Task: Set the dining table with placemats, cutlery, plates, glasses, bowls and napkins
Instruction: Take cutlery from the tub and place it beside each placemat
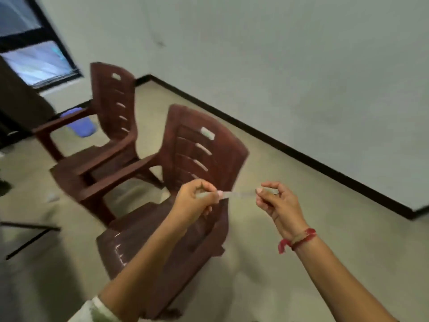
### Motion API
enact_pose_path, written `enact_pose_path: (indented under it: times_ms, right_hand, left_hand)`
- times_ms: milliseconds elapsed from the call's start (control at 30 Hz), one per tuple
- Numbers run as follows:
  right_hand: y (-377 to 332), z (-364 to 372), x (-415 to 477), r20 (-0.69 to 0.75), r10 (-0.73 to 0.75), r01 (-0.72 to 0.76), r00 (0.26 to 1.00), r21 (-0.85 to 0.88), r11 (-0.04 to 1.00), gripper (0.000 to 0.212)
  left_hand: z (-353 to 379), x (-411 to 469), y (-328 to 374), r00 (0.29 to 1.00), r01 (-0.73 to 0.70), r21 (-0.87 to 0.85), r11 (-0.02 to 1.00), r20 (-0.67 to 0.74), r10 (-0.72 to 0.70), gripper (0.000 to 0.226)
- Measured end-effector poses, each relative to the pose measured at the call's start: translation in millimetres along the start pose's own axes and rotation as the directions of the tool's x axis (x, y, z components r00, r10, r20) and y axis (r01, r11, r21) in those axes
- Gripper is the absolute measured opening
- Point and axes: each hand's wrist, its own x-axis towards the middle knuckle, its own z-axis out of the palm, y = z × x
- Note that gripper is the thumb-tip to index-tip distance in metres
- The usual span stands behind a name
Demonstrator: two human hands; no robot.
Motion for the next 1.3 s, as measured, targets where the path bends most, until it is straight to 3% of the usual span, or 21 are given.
enact_pose_path:
  times_ms: [167,400,600,767,867,933,967,1033,1067,1133,1167,1233,1300]
  right_hand:
    - [-48,-63,66,-0.048,0.018,-0.021,0.999,-0.050,0.999,0.007]
    - [-106,-55,189,0.157,0.008,0.029,0.988,-0.229,0.973,0.023]
    - [-150,3,330,0.307,-0.173,0.288,0.936,-0.384,0.877,0.030]
    - [-179,71,428,0.538,-0.156,0.424,0.828,-0.420,0.802,0.030]
    - [-178,99,478,0.640,-0.056,0.403,0.766,-0.411,0.818,0.033]
    - [-176,133,529,0.737,0.045,0.381,0.675,-0.400,0.833,0.033]
    - [-175,136,532,0.736,0.046,0.388,0.675,-0.407,0.827,0.033]
    - [-177,175,592,0.820,0.034,0.497,0.571,-0.378,0.781,0.037]
    - [-178,180,601,0.817,-0.017,0.546,0.576,-0.369,0.752,0.043]
    - [-188,219,657,0.889,0.008,0.642,0.458,-0.337,0.689,0.055]
    - [-191,218,662,0.888,-0.014,0.679,0.459,-0.340,0.651,0.058]
    - [-194,263,707,0.932,0.051,0.694,0.359,-0.303,0.654,0.054]
    - [-197,297,728,0.944,0.053,0.713,0.326,-0.282,0.642,0.048]
  left_hand:
    - [88,76,39,0.996,-0.076,-0.002,0.997,-0.049,0.076,0.016]
    - [102,200,95,0.967,-0.204,-0.052,0.978,-0.164,0.193,0.009]
    - [74,355,142,0.955,-0.164,0.052,0.985,-0.241,0.172,0.003]
    - [33,438,181,0.891,-0.140,0.110,0.984,-0.420,0.174,0.002]
    - [9,478,184,0.881,-0.089,0.129,0.988,-0.453,0.139,0.003]
    - [-18,514,182,0.844,-0.035,0.125,0.992,-0.528,0.096,0.005]
    - [-21,514,180,0.847,-0.017,0.116,0.993,-0.525,0.076,0.006]
    - [-43,549,182,0.784,0.016,0.099,0.995,-0.619,0.049,0.009]
    - [-47,550,183,0.790,0.024,0.096,0.995,-0.612,0.040,0.011]
    - [-60,575,187,0.705,0.065,0.037,0.997,-0.709,-0.020,0.014]
    - [-58,577,185,0.711,0.066,0.018,0.998,-0.702,-0.035,0.016]
    - [-76,604,192,0.616,0.087,-0.010,0.996,-0.786,-0.062,0.024]
    - [-92,623,199,0.551,0.080,-0.015,0.997,-0.833,-0.056,0.030]
